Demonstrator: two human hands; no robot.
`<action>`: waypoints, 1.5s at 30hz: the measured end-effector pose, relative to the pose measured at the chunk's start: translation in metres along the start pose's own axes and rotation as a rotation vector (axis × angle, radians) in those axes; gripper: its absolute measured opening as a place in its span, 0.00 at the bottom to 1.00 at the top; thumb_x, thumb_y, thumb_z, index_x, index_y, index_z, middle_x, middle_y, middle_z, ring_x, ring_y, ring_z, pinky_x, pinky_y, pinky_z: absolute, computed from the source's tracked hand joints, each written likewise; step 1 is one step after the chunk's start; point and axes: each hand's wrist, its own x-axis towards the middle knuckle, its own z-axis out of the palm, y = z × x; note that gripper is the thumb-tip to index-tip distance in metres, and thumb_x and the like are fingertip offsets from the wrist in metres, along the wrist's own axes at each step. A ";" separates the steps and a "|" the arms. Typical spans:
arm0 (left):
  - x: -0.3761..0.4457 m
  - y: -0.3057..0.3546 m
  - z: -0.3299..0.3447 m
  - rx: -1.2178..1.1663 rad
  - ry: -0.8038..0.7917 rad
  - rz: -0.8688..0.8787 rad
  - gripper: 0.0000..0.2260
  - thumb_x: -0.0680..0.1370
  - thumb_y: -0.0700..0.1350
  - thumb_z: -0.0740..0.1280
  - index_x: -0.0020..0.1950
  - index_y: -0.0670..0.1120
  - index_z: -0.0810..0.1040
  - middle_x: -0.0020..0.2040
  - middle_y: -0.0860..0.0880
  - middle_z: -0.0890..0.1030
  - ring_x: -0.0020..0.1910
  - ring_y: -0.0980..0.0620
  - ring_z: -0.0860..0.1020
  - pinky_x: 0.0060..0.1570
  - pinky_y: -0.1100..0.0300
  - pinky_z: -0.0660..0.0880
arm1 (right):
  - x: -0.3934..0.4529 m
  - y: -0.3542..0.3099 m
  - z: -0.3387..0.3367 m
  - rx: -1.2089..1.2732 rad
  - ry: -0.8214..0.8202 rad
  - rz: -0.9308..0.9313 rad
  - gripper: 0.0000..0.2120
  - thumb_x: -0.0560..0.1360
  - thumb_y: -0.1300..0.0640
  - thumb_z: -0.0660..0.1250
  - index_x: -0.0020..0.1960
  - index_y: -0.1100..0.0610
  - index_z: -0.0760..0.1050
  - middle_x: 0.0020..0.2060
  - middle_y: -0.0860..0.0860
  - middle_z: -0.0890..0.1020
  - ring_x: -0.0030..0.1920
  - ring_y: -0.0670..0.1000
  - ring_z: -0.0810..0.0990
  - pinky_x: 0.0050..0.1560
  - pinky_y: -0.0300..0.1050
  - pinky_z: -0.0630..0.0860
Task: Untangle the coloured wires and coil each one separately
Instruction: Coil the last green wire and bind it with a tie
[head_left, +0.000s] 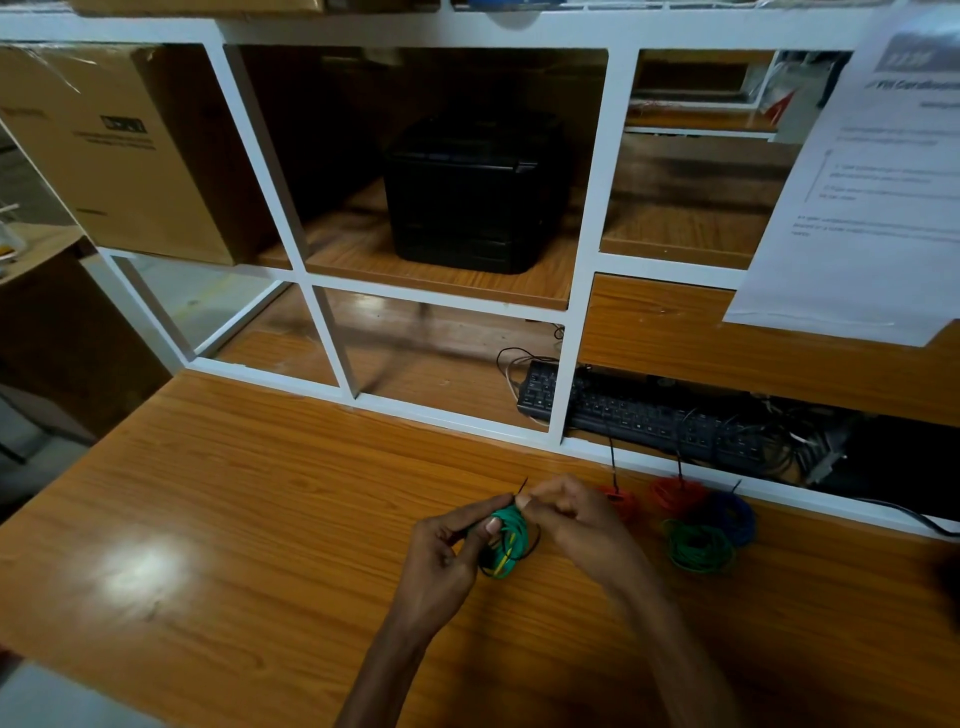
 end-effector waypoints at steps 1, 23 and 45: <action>0.000 0.001 0.000 -0.021 -0.004 -0.002 0.13 0.83 0.38 0.68 0.66 0.48 0.85 0.63 0.53 0.86 0.66 0.54 0.82 0.62 0.50 0.82 | -0.001 0.000 -0.002 0.011 0.007 -0.047 0.09 0.78 0.43 0.71 0.57 0.43 0.80 0.51 0.45 0.83 0.54 0.44 0.80 0.48 0.42 0.77; 0.005 0.010 -0.005 0.038 -0.213 -0.085 0.10 0.83 0.40 0.70 0.62 0.46 0.87 0.44 0.47 0.89 0.46 0.55 0.85 0.46 0.64 0.76 | 0.012 -0.019 -0.016 0.301 0.427 -0.418 0.03 0.79 0.55 0.72 0.50 0.53 0.84 0.45 0.48 0.86 0.48 0.44 0.84 0.47 0.40 0.79; 0.001 0.018 -0.005 -0.142 -0.096 -0.113 0.11 0.83 0.39 0.68 0.63 0.45 0.86 0.52 0.44 0.89 0.53 0.48 0.86 0.53 0.61 0.79 | 0.013 0.003 0.002 -0.005 0.120 -0.415 0.03 0.78 0.57 0.73 0.47 0.50 0.81 0.45 0.44 0.83 0.49 0.42 0.80 0.50 0.38 0.75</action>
